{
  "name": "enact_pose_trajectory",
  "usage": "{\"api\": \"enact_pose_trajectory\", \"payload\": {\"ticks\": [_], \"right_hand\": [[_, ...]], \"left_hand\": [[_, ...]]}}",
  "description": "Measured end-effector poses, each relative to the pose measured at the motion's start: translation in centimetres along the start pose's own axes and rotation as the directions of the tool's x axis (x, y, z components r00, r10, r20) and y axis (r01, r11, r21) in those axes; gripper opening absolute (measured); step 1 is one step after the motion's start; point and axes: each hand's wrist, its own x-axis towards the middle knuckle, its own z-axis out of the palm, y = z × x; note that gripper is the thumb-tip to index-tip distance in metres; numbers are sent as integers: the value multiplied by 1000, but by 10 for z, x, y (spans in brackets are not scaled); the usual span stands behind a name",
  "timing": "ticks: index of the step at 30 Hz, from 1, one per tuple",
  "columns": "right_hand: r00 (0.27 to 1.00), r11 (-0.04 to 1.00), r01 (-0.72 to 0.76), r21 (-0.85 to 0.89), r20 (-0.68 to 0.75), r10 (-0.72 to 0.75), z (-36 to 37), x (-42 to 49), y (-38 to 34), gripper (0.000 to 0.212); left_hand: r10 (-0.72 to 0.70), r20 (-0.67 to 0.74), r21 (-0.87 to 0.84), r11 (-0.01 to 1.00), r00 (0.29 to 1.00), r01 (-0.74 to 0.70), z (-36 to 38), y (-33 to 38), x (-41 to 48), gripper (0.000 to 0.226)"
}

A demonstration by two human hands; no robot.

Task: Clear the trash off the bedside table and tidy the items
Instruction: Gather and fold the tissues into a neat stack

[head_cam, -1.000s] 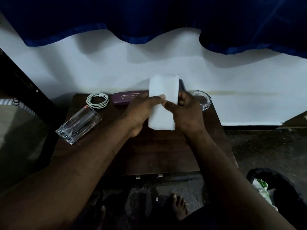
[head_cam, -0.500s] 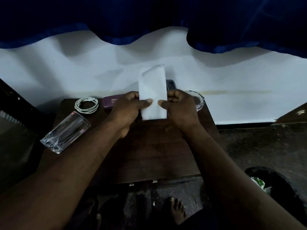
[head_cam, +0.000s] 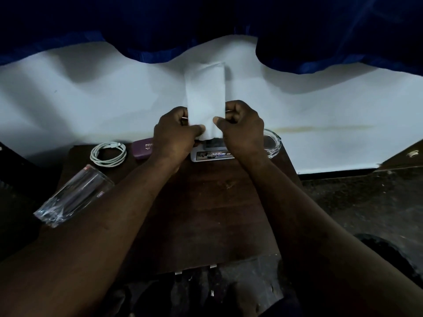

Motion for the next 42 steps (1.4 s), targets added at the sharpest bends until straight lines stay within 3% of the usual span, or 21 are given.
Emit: {"api": "enact_pose_trajectory", "payload": {"ticks": [7, 12, 21, 25, 34, 42], "right_hand": [[993, 991, 86, -101, -69, -93, 2, 17, 8, 18], [993, 983, 118, -139, -6, -120, -3, 32, 11, 26], [977, 967, 180, -178, -86, -198, 0, 58, 12, 17], [986, 960, 146, -239, -49, -162, 2, 68, 22, 14], [984, 912, 169, -373, 20, -175, 12, 60, 37, 33], [976, 856, 208, -473, 45, -212, 13, 57, 39, 25]], "left_hand": [[230, -69, 330, 923, 971, -196, 15, 6, 19, 21], [208, -93, 280, 944, 974, -175, 23, 12, 30, 11], [258, -83, 286, 932, 962, -225, 27, 17, 52, 14], [296, -54, 409, 878, 954, -249, 32, 8, 58, 20], [416, -16, 660, 688, 909, -303, 30, -6, 60, 22], [412, 42, 689, 647, 910, -325, 33, -8, 57, 19]]}}
